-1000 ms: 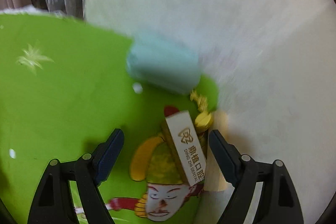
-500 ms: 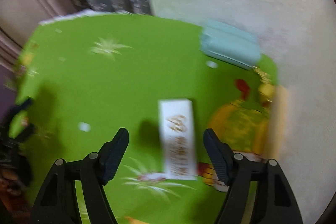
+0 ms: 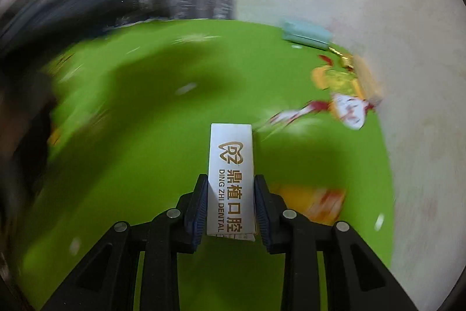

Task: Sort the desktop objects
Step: 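Grasp the pale blue soap with the left gripper while the right holds the dental card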

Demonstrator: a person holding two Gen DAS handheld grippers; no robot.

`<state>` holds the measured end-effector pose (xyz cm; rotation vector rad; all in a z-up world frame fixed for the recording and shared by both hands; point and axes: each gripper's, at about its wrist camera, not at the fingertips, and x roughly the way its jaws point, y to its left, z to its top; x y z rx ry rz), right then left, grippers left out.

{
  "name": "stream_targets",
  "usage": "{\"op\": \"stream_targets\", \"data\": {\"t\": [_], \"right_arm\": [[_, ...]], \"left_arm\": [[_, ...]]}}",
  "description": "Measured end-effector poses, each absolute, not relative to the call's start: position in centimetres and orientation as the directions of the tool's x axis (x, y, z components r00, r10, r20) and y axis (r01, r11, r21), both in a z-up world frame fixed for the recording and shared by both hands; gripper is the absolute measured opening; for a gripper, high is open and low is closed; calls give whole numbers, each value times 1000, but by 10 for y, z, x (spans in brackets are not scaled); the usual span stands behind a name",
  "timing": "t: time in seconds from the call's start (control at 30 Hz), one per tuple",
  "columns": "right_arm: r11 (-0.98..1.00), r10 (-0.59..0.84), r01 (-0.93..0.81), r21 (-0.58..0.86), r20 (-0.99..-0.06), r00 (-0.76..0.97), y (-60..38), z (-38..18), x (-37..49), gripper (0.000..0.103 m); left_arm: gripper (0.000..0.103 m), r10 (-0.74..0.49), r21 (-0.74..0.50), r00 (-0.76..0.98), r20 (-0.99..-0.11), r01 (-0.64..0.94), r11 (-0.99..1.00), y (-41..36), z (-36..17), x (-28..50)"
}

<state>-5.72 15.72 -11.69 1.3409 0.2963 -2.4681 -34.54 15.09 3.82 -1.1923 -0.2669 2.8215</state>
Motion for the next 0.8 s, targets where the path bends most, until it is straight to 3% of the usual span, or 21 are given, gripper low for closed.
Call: {"op": "stream_targets", "data": {"t": [0.1, 0.17, 0.23, 0.3, 0.4, 0.5, 0.63, 0.67, 0.8], "right_arm": [[-920, -182, 390, -44, -832, -524, 143, -118, -31, 31], [-916, -184, 398, -53, -826, -533, 140, -118, -22, 31], [-916, -191, 398, -49, -820, -540, 139, -118, -22, 31], [-916, -218, 400, -20, -813, -540, 144, -118, -21, 31], [-912, -252, 409, 5, -796, -551, 150, -117, -17, 32], [-909, -273, 417, 15, -778, -567, 154, -117, -12, 32], [-908, -280, 419, 20, -772, -570, 156, -115, -9, 32], [-908, -280, 419, 19, -772, -571, 156, -114, -9, 32], [-908, -280, 418, 21, -772, -571, 157, -110, -5, 32]], "left_arm": [[102, 190, -174, -694, -694, -95, -980, 187, 38, -402], [102, 158, -202, -688, -708, -17, -979, 197, 32, -435], [102, 194, -310, -679, -708, 51, -949, 202, 26, -460], [102, 136, -329, -684, -717, 159, -931, 207, 23, -481], [102, 36, -257, -639, -769, 257, -931, 216, 14, -512], [103, 25, -217, -563, -826, 277, -936, 220, -9, -539], [97, -73, -64, -567, -820, 218, -974, 237, -19, -546], [90, -79, -74, -579, -811, 236, -969, 234, -17, -541], [89, -50, -69, -582, -811, 180, -981, 226, -16, -511]]}}
